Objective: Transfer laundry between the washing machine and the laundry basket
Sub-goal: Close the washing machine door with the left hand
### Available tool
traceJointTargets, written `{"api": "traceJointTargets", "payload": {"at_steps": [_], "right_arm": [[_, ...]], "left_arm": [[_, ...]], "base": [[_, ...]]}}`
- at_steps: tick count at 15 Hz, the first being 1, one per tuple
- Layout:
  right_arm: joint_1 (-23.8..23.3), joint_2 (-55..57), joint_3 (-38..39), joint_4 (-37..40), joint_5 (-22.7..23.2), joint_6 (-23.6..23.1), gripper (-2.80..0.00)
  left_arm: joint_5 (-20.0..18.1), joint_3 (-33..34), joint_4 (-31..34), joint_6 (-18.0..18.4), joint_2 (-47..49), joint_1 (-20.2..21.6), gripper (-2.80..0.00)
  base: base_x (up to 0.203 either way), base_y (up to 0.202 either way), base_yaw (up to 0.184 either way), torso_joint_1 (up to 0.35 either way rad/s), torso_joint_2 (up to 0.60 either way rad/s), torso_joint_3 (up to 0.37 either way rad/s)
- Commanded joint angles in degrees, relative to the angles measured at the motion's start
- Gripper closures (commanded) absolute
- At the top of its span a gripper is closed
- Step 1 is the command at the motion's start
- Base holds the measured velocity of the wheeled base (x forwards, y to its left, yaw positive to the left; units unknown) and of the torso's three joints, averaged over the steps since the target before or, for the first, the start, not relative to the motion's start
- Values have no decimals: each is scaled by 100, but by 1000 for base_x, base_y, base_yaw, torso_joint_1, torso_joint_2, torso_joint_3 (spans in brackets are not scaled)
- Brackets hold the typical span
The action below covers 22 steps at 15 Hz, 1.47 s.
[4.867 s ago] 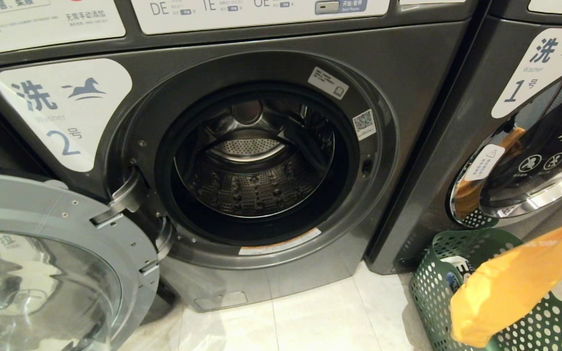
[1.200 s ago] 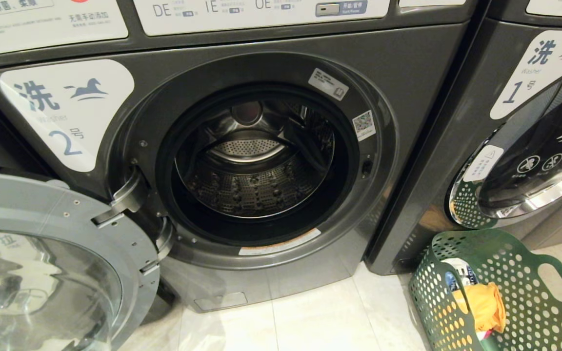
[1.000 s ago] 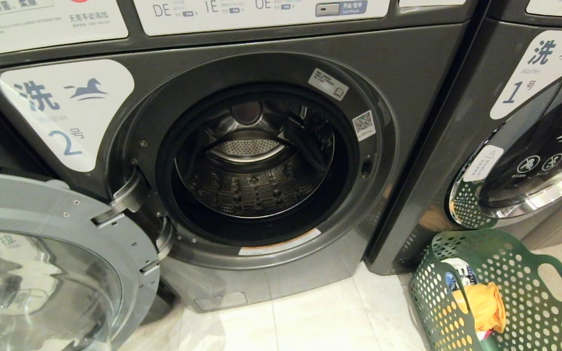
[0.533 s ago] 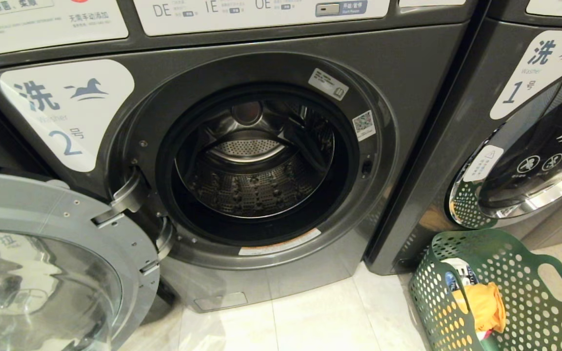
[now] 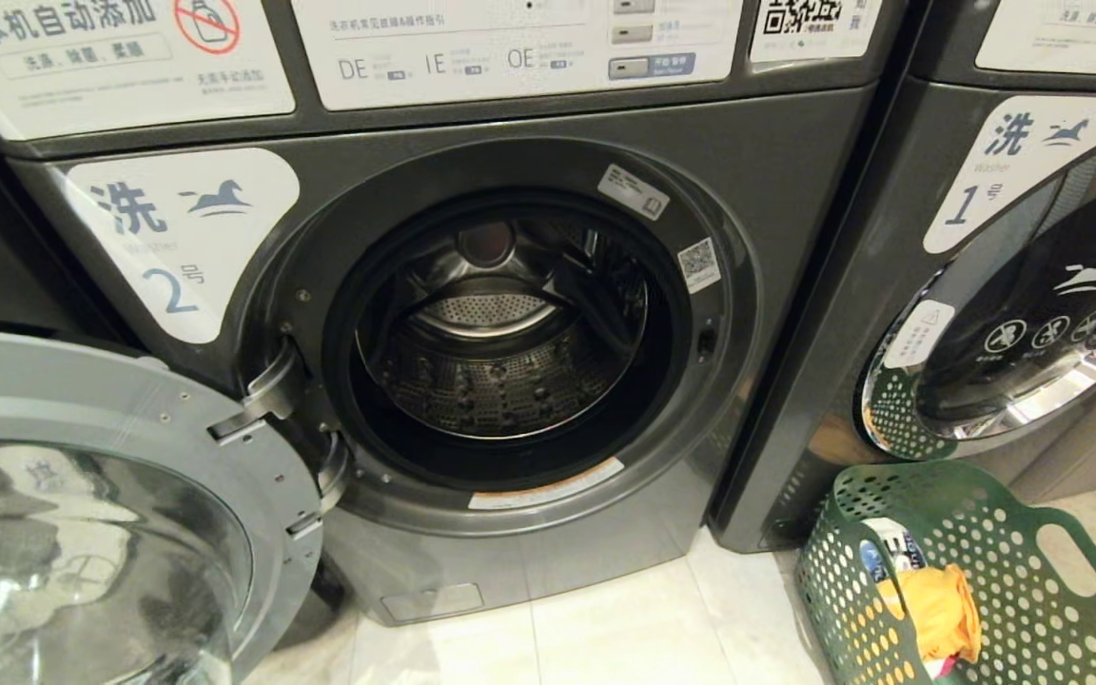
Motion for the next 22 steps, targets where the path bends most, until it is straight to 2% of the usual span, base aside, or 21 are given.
{"api": "traceJointTargets", "payload": {"at_steps": [1, 15, 22], "right_arm": [[1, 11, 0, -1, 7, -3, 0], [1, 11, 0, -1, -1, -47, 0], [1, 11, 0, -1, 7, -20, 0]], "left_arm": [[2, 1, -2, -2, -2, 1, 0], [2, 1, -2, -2, -2, 1, 0], [2, 1, -2, -2, -2, 1, 0]], "base": [[0, 0, 0, -2, -2, 190], [0, 0, 0, 1, -1, 31], [-1, -5, 103, 4, 2, 2]]}}
